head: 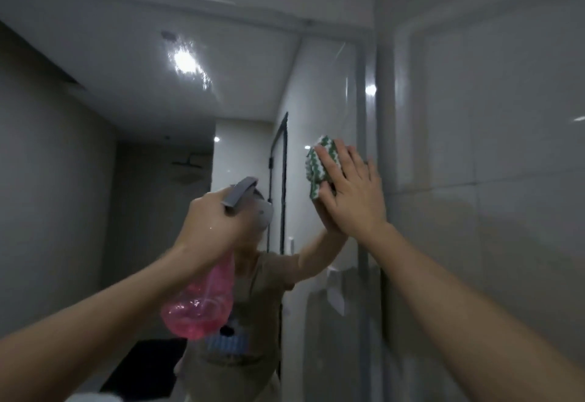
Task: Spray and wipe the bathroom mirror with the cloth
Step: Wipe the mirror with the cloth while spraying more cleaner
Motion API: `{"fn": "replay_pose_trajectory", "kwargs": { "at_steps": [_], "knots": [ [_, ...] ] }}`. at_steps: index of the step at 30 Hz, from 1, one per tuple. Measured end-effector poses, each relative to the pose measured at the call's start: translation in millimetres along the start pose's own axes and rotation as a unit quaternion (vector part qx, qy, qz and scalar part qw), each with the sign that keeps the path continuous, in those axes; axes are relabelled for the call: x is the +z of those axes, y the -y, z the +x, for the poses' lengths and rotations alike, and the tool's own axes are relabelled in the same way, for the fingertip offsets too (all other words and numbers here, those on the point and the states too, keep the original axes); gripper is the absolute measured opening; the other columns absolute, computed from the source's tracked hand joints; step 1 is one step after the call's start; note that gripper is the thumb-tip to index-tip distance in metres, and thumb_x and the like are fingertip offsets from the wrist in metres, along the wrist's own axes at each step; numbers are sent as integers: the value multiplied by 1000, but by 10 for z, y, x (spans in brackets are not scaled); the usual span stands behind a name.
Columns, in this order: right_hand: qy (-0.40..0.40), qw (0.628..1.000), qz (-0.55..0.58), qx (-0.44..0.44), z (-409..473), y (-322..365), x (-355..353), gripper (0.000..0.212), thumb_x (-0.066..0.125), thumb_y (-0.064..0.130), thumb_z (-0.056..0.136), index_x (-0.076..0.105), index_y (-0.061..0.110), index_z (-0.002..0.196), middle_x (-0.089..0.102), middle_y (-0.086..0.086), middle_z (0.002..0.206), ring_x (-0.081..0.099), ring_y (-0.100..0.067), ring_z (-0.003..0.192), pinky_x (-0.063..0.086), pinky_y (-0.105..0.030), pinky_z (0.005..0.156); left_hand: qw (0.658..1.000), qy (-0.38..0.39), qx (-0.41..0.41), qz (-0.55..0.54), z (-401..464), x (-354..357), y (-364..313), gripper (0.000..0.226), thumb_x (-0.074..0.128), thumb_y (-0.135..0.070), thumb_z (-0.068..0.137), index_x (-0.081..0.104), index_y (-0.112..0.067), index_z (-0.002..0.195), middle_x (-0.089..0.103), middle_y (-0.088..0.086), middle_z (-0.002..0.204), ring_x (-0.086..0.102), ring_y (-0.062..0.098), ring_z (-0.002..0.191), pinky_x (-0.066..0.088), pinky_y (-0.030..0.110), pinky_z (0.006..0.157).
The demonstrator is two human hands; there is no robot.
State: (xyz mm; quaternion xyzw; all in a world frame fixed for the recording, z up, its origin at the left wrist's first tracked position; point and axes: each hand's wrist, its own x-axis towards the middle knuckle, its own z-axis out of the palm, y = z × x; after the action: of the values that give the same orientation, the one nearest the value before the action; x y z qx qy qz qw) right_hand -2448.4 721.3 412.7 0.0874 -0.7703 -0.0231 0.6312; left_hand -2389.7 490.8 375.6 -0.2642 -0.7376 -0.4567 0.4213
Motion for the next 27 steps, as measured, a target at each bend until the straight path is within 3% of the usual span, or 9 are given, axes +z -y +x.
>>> {"fn": "replay_pose_trajectory", "kwargs": {
  "at_steps": [2,6,9,12,15,18,20,23,27],
  "knots": [
    [-17,1000,1,19,380,-153,-85,62,22,43,88,20,34,149,21,-4,156,19,-24,143,6,-44,115,1000,4,19,-5,242,46,-151,16,61,-21,90,68,-12,101,67,8,80,60,14,65,42,15,50],
    [-57,997,5,52,1060,-319,-190,64,23,43,86,26,29,148,26,-6,154,23,-27,140,11,-46,113,999,0,38,-22,722,76,-464,26,62,-23,85,66,2,89,69,21,83,67,37,80,56,49,74],
    [-62,995,2,74,1511,-365,-263,59,28,39,91,24,28,149,25,-6,155,23,-26,140,13,-44,113,999,4,27,-31,1034,52,-659,35,58,-26,74,67,6,85,70,23,83,68,37,82,56,50,79],
    [-47,994,13,95,1934,-391,-365,55,31,36,98,17,28,150,16,-6,157,15,-26,143,10,-44,113,997,-1,14,-73,1291,-12,-806,27,59,-12,73,64,9,89,68,29,95,67,40,89,55,54,81],
    [-31,993,25,114,2267,-390,-477,54,28,38,99,16,27,150,13,-6,158,15,-27,143,13,-45,113,992,-22,7,-126,1441,-124,-912,24,58,-10,62,61,3,83,66,30,91,68,36,79,56,52,81],
    [-15,987,42,153,2429,-339,-498,53,23,40,99,17,26,150,12,-6,158,13,-28,143,11,-47,114,993,-35,26,-113,1516,-292,-877,15,57,-2,77,62,4,90,59,21,82,62,29,71,58,36,70],
    [-17,985,36,169,2418,-251,-474,53,22,38,99,15,26,150,9,-6,158,10,-28,144,8,-48,114,994,-50,35,-91,1522,-454,-787,17,57,-5,78,62,3,91,62,18,82,65,31,76,58,38,70],
    [-28,990,26,137,2365,46,-449,53,24,36,99,14,25,150,10,-8,158,10,-29,144,8,-46,114,992,-68,30,-98,1414,-737,-634,4,56,0,81,59,1,83,59,12,73,60,26,69,52,29,55],
    [-49,996,26,71,2357,775,-383,54,29,35,98,17,25,150,14,-9,157,15,-29,142,11,-45,113,990,-91,0,-106,1165,-1178,-402,13,52,9,81,59,3,91,58,11,67,59,13,50,48,20,44]
  ]
}}
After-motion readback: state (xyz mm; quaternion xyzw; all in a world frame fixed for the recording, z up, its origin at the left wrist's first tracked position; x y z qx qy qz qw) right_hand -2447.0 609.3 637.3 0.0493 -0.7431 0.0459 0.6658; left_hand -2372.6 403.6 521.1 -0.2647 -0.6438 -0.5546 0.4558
